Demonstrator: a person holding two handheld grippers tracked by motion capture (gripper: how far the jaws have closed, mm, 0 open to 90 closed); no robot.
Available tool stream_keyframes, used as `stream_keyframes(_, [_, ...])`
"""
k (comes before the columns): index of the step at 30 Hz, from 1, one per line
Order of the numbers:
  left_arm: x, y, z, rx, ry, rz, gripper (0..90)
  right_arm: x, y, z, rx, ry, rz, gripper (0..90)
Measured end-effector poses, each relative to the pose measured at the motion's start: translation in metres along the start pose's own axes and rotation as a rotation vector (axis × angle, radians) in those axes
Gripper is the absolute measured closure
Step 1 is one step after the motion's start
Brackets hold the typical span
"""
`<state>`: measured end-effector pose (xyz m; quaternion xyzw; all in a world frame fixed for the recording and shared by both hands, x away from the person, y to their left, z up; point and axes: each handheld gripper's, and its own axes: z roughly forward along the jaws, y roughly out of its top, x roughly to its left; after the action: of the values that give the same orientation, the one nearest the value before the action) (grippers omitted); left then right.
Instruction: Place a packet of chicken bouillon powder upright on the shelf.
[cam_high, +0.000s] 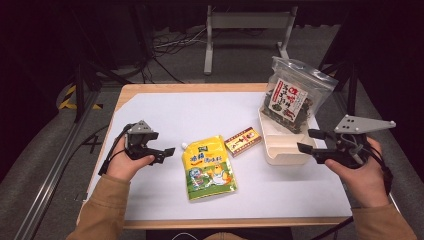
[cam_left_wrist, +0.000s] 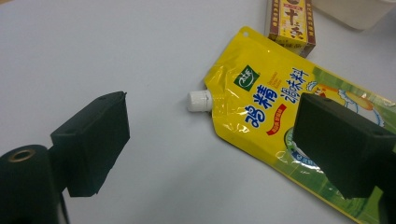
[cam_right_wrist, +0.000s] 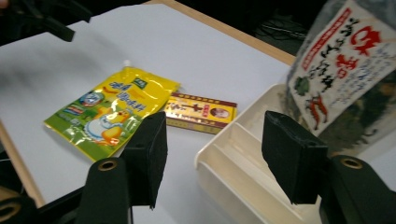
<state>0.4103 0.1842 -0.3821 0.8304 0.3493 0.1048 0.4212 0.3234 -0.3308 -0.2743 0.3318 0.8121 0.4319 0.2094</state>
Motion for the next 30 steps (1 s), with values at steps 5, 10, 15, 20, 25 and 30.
stream_keyframes(5, [-0.001,0.000,0.002,-0.007,-0.014,-0.008,7.8,0.011,-0.012,0.007,-0.003,0.037,-0.040,41.1])
stream_keyframes(10, [-0.002,0.000,0.004,0.019,-0.009,0.000,10.5,0.016,-0.020,0.014,-0.002,0.052,-0.042,41.1])
stream_keyframes(15, [-0.003,0.001,0.006,0.019,-0.014,0.005,12.5,0.020,-0.027,0.020,-0.026,0.100,-0.028,40.9])
stream_keyframes(20, [-0.004,0.002,0.009,0.022,-0.008,0.006,12.4,0.023,-0.029,0.026,-0.009,0.116,-0.031,40.4])
stream_keyframes(25, [-0.006,0.003,0.013,0.012,-0.024,-0.021,14.7,0.024,-0.032,0.029,-0.004,0.119,-0.039,39.9])
stream_keyframes(30, [-0.007,0.007,0.027,0.005,-0.038,-0.019,13.1,0.027,-0.036,0.032,0.006,0.127,-0.039,40.1])
